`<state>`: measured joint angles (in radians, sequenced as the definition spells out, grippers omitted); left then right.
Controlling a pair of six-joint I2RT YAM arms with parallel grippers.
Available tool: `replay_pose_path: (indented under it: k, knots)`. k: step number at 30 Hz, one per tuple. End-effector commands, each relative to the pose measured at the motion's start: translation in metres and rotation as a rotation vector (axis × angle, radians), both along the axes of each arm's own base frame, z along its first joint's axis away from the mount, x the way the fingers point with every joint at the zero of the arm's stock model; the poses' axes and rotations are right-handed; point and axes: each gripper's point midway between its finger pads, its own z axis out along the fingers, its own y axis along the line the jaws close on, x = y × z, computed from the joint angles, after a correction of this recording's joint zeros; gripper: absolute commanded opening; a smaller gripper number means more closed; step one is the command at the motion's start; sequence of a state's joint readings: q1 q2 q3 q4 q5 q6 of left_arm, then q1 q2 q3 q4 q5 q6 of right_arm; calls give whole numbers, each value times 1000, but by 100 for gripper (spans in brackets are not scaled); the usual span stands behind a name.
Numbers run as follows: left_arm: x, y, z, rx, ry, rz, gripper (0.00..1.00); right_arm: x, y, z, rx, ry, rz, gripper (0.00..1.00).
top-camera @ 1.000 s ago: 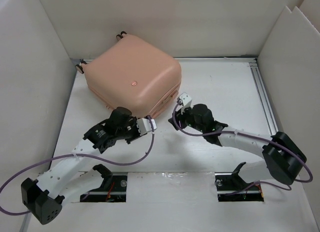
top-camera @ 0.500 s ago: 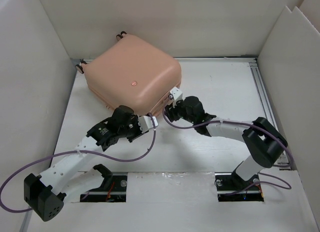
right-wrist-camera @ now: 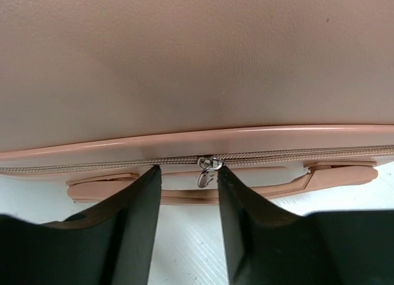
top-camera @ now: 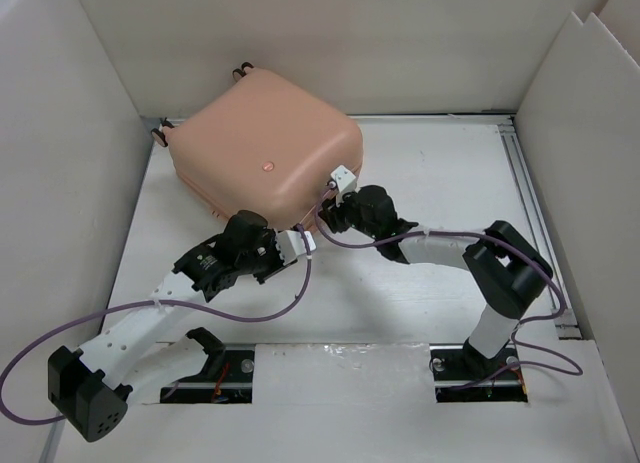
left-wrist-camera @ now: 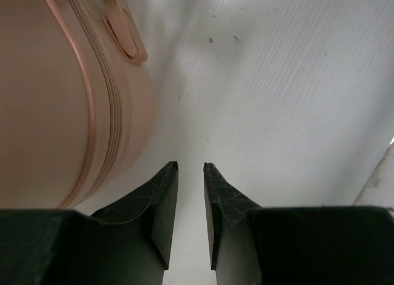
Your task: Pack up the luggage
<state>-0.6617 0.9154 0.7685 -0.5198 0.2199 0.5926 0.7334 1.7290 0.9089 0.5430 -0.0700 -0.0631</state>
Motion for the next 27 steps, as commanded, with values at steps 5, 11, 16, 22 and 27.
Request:
replay_pose_path:
  k: [5, 11, 16, 22, 27]
  knots:
    - [4, -4, 9, -27, -23, 12, 21, 17, -3, 20, 38, -39, -55, 28]
    - [9, -5, 9, -22, -27, 18, 21, 25, -15, 37, 78, -102, -121, 0]
    - [23, -11, 20, -22, -16, 70, 22, 47, -47, 32, 59, -106, -205, 0]
    - [26, -52, 43, 35, -113, -14, 22, 54, -49, 41, 62, -115, -119, 0]
    - [37, -69, 52, 30, -97, -17, 22, 42, -37, 31, 0, -153, -34, 27]
